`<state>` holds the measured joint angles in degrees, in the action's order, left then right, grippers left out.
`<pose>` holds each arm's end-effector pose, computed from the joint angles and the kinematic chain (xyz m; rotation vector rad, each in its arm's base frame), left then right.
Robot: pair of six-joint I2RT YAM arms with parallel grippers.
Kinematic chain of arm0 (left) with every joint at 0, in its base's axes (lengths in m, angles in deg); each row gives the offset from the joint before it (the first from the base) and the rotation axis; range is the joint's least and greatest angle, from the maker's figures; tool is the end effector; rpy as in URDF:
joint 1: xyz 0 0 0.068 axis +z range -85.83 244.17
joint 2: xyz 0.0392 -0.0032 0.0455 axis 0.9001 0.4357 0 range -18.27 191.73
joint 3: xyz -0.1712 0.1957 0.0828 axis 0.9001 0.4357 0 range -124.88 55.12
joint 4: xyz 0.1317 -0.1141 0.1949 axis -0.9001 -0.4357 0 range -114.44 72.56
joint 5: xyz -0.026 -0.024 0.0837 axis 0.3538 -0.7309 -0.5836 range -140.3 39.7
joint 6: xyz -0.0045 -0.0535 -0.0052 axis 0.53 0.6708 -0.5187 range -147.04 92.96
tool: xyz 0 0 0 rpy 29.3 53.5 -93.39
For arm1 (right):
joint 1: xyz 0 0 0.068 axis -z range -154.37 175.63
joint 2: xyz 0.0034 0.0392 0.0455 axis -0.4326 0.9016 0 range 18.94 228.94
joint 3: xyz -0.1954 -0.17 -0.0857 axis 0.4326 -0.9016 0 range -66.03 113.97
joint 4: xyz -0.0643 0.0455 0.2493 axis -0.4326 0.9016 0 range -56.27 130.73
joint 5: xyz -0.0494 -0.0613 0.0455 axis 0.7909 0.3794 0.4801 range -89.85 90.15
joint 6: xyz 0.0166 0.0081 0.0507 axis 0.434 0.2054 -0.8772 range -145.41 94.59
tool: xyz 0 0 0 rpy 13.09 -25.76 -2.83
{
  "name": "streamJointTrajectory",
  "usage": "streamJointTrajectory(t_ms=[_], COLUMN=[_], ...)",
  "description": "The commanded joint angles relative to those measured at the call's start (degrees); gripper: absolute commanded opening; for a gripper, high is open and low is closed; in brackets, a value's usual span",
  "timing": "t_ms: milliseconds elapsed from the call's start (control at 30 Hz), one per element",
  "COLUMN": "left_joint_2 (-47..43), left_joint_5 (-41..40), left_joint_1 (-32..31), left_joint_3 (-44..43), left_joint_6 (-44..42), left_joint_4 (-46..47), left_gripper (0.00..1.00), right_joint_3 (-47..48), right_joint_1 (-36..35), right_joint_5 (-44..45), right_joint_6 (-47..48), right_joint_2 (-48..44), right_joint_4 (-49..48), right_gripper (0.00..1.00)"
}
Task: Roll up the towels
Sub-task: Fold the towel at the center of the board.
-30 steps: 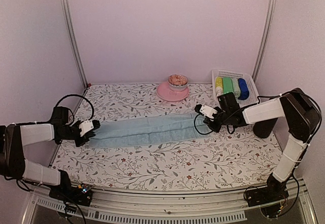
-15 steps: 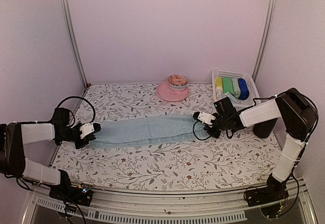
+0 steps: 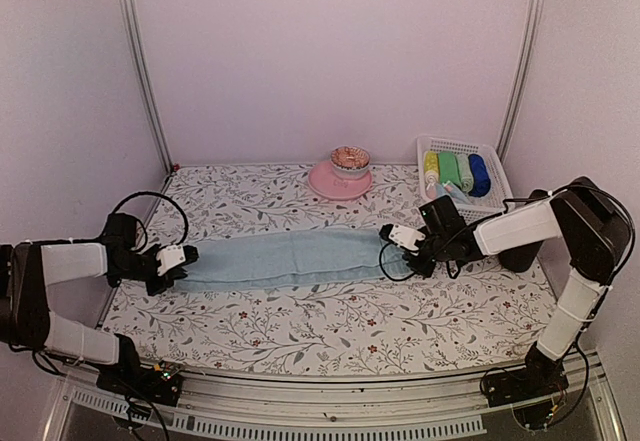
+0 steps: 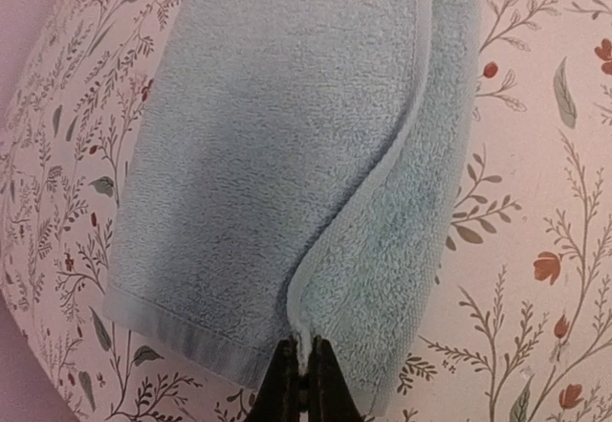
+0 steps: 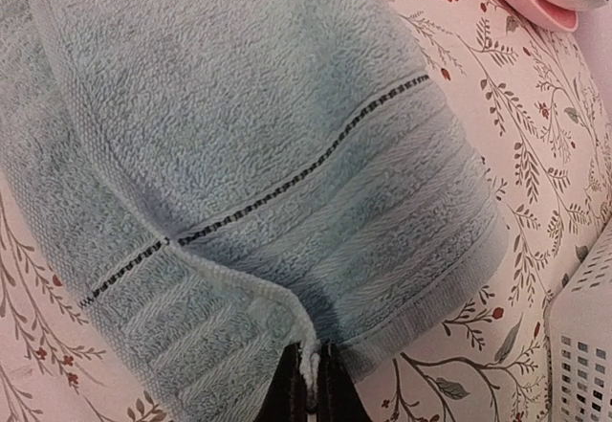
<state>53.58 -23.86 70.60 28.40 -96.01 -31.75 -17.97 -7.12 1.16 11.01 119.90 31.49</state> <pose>0.2073 0.0075 0.1420 1.4043 2.0098 -0.0458 0.2823 0.1809 0.1287 -1.3877 2.0259 -0.0498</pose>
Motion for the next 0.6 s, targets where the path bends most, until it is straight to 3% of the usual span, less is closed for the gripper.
streamJointTrajectory(t_ms=[0, 567], left_joint_2=[-2.4, -4.0], left_joint_5=[0.0, 1.6], left_joint_1=[1.5, 3.7], left_joint_3=[0.1, 0.1], left_joint_6=[0.5, -0.5], left_joint_4=[0.1, -1.2], left_gripper=[0.0, 0.0], right_joint_3=[-1.3, -4.5], right_joint_1=[-0.8, -2.9], right_joint_5=[2.4, 3.7], right_joint_6=[-2.0, -4.0], right_joint_2=[-3.4, -10.5], right_joint_4=[1.2, 0.2], right_gripper=[0.02, 0.02])
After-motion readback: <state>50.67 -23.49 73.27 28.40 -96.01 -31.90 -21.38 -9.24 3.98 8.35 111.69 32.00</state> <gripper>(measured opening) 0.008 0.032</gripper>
